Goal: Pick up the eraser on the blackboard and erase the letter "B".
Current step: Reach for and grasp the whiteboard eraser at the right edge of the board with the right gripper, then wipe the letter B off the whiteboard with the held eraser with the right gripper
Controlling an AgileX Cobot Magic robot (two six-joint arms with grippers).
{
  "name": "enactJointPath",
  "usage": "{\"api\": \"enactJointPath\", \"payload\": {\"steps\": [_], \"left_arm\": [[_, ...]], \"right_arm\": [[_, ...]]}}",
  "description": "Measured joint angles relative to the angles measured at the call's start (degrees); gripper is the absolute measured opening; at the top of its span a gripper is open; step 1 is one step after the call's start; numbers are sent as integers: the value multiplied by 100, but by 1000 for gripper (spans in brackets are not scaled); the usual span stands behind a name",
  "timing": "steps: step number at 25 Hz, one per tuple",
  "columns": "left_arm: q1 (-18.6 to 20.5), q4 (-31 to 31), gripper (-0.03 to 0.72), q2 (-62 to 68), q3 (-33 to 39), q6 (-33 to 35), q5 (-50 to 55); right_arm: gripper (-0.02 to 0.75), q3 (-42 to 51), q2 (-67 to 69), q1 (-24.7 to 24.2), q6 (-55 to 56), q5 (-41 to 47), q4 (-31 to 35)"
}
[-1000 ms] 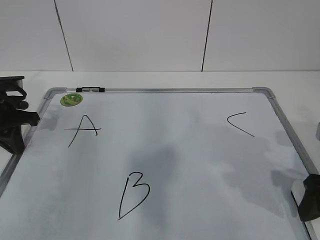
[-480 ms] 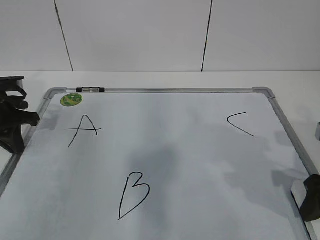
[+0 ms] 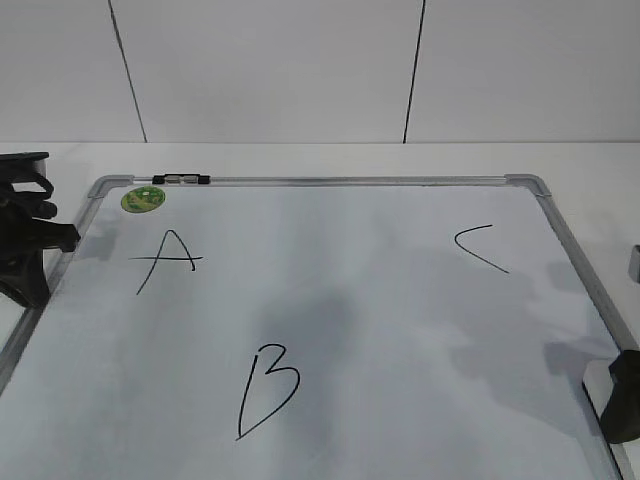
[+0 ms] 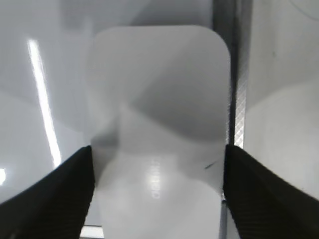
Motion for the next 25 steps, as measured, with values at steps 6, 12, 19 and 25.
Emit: {"api": "enactJointPath", "payload": {"steps": [6, 12, 19, 25], "left_arm": [[0, 0, 19, 0, 0, 0, 0], [0, 0, 19, 0, 0, 0, 0], [0, 0, 19, 0, 0, 0, 0], [0, 0, 19, 0, 0, 0, 0]], "right_arm": [[649, 0, 0, 0, 0, 10, -17], [650, 0, 0, 0, -3, 54, -13], [650, 0, 0, 148, -60, 131, -1], [650, 0, 0, 156, -64, 131, -93]]}}
